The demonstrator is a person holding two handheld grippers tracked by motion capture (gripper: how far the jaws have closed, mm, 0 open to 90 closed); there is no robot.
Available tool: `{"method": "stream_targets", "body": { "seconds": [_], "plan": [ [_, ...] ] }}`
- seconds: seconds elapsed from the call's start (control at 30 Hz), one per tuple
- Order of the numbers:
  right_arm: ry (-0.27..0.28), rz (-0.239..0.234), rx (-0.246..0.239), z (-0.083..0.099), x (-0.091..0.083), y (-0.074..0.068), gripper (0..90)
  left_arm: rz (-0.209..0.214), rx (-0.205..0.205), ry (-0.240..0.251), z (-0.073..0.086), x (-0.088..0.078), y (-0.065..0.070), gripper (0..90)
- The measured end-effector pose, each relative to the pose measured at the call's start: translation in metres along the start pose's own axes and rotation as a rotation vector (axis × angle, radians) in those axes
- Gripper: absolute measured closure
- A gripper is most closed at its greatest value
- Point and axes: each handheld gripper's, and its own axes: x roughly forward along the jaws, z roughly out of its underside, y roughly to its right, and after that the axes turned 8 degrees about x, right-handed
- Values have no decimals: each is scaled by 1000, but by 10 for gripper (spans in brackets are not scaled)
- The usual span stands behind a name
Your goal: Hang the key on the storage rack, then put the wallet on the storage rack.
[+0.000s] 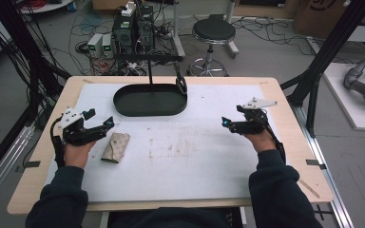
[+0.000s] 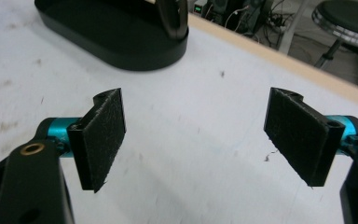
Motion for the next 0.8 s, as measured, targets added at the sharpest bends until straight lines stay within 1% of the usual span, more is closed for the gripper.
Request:
{"method": "stream_targets", "body": {
  "seconds": [0.03, 0.1, 0.13, 0.17, 0.2, 0.23, 0.27, 0.33, 0.53, 0.6, 0.67, 0.8],
  "plan": [
    [0, 0, 0, 0, 0, 0, 209, 0, -2, 1, 0, 0, 0, 193],
    [-10, 16, 17, 13, 2, 1, 209, 1, 3, -1, 0, 0, 1, 194],
    [-40, 25, 22, 22, 5, 2, 209, 0, 2, -2, 0, 0, 1, 195],
    [-40, 25, 22, 22, 5, 2, 209, -1, 1, -2, 0, 1, 1, 195],
    [-71, 18, 15, 23, 6, 3, 209, 0, 6, -4, 0, 1, 2, 195],
    [-71, 18, 15, 23, 6, 3, 209, -3, 8, -3, 0, 1, 2, 195],
    [-54, 27, 18, 23, 3, 2, 209, -2, 13, -7, 0, 2, 3, 195],
    [-39, 32, 16, 23, 2, 3, 209, 1, 20, -16, 0, 3, 5, 195],
    [-31, 54, 20, 23, 1, 4, 209, 15, 16, -17, 1, 4, 6, 195],
    [-29, 56, 8, 23, 0, 4, 209, 17, 11, -26, 2, 5, 7, 195],
    [-26, 56, 6, 23, 0, 3, 209, 22, 14, -38, 2, 5, 8, 195],
    [-19, 55, -5, 24, 1, 4, 209, 8, 12, -71, 5, 4, 11, 195]
  ]
}}
